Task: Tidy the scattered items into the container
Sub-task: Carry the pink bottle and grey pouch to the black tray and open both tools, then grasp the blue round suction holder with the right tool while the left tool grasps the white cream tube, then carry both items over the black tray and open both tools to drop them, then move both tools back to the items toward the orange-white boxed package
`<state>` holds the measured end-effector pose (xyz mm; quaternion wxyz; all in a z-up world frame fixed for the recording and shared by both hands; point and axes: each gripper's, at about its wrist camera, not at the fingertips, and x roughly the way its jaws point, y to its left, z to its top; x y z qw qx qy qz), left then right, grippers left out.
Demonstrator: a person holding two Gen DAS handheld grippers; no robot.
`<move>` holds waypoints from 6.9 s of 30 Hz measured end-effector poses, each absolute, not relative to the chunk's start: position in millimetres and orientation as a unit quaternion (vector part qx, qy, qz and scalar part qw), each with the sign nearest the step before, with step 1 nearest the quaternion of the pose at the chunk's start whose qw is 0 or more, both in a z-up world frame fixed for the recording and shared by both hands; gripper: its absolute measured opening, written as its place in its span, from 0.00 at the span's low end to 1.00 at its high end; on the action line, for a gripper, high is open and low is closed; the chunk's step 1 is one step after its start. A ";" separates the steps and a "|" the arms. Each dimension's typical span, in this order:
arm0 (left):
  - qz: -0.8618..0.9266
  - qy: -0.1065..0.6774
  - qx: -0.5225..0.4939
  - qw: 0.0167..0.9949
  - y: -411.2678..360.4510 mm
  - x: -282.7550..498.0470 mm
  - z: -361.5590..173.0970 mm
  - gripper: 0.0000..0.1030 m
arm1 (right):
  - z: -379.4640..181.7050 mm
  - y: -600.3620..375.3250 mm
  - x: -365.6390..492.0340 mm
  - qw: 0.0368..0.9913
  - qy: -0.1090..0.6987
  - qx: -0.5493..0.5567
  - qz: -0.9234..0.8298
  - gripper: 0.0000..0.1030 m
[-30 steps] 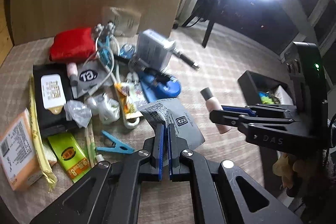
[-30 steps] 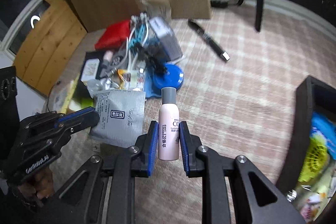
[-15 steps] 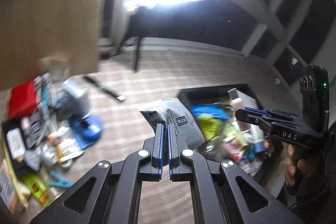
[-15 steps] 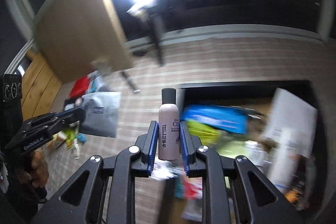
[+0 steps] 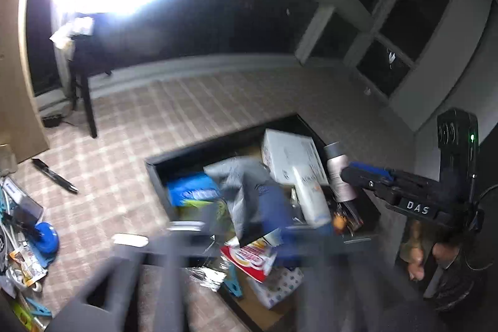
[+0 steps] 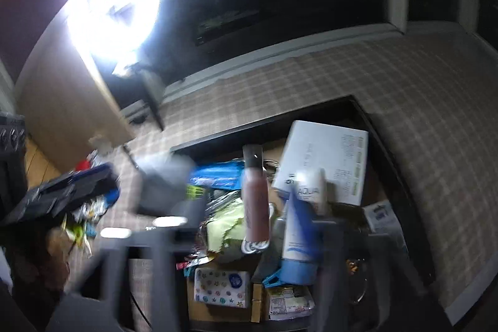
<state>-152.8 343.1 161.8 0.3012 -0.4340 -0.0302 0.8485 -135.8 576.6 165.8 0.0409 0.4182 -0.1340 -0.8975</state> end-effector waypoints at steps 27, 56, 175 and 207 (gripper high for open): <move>0.880 -0.062 -0.461 0.090 178.8 -121.7 113.6 0.59 | 145.5 416.4 -173.6 0.234 -0.013 0.442 -0.866 0.77; 0.823 -0.158 -0.536 -0.096 55.1 -67.2 12.7 0.23 | 40.7 199.2 -232.1 0.394 0.175 0.507 -0.747 0.72; 0.878 0.056 -0.407 0.246 374.9 -118.5 172.5 0.72 | 162.6 581.1 -147.5 0.099 -0.026 0.430 -0.897 0.73; 0.915 -0.002 -0.377 0.144 257.7 -105.3 193.8 0.72 | 189.1 426.1 -147.1 0.227 0.040 0.412 -0.881 0.73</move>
